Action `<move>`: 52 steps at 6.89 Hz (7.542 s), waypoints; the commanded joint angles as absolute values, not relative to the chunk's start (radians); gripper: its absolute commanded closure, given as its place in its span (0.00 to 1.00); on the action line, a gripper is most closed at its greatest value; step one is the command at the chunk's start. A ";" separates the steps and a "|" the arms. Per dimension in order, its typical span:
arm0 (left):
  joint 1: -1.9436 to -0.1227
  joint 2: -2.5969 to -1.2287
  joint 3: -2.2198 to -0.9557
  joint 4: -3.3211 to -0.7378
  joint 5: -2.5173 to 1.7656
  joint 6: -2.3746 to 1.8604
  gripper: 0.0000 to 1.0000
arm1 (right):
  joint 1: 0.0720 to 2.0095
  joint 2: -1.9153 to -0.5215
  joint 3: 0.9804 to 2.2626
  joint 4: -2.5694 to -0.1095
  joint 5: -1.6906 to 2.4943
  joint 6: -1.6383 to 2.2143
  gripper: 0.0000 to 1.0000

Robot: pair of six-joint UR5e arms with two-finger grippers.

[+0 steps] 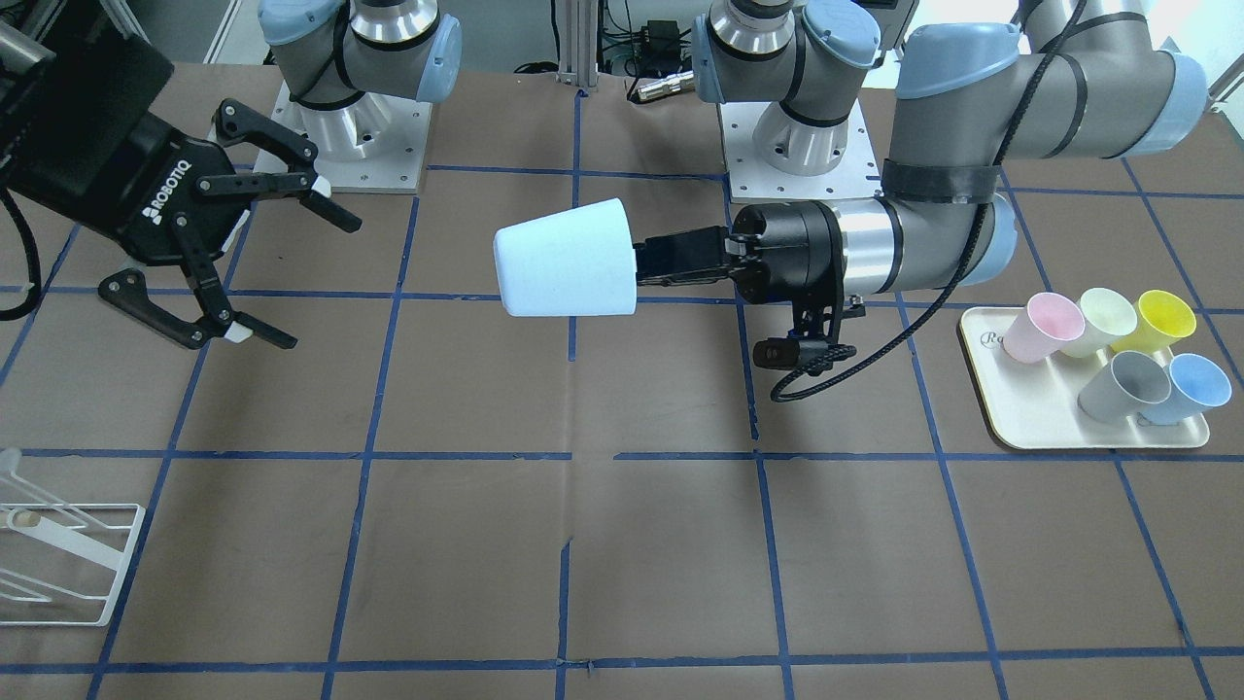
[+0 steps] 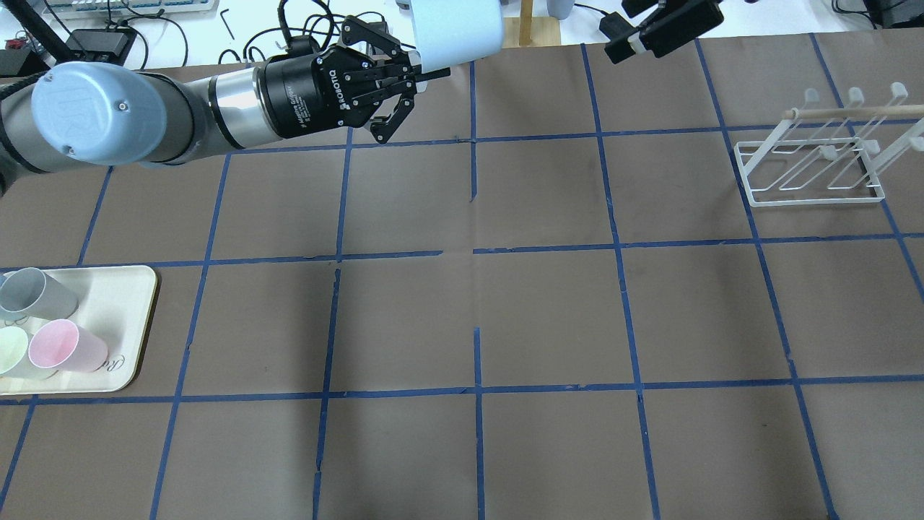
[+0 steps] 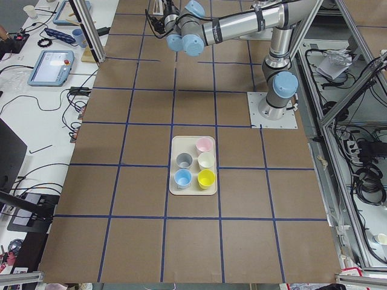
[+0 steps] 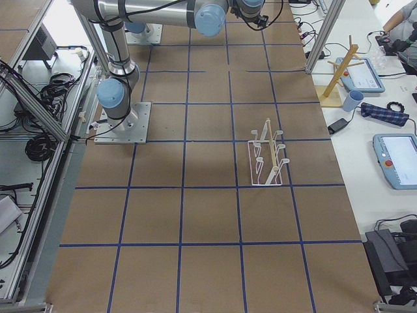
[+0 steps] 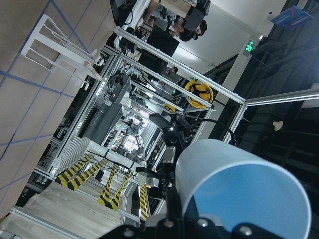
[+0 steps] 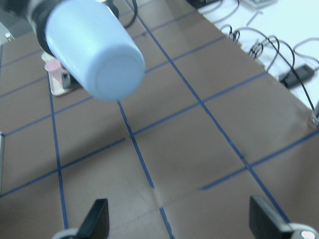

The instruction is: Transfer IKEA cup to right arm and place on rack

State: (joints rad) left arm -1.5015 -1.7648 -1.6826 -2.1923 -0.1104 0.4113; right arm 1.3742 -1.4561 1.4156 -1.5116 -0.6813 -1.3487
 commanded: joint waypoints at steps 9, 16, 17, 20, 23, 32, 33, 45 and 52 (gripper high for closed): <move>-1.554 -1.756 -1.687 -2.189 -0.183 0.414 1.00 | 1.454 -1.425 1.425 -1.600 -0.436 -1.384 0.00; -1.552 -1.755 -1.687 -2.187 -0.181 0.414 1.00 | 1.509 -1.411 1.445 -1.600 -0.434 -1.310 0.00; -1.551 -1.753 -1.687 -2.187 -0.183 0.414 1.00 | 1.509 -1.411 1.447 -1.601 -0.436 -1.310 0.00; -1.551 -1.753 -1.687 -2.187 -0.183 0.414 1.00 | 1.509 -1.410 1.448 -1.603 -0.440 -1.312 0.14; -1.548 -1.750 -1.687 -2.189 -0.187 0.402 0.43 | 1.502 -1.408 1.448 -1.605 -0.440 -1.315 0.50; -1.301 -1.726 -1.654 -2.177 0.262 0.290 0.07 | 1.459 -1.451 1.408 -1.595 -1.175 -1.313 0.61; -1.280 -1.711 -1.629 -2.116 0.451 0.266 0.07 | 1.453 -1.445 1.402 -1.600 -1.325 -1.334 0.61; -1.595 -1.572 -1.663 -1.535 1.565 -0.071 0.00 | 1.239 -1.235 1.460 -1.818 -1.839 -1.563 0.59; -1.531 -1.554 -1.643 -1.523 1.598 -0.009 0.00 | 1.232 -1.212 1.497 -1.917 -1.852 -1.578 0.58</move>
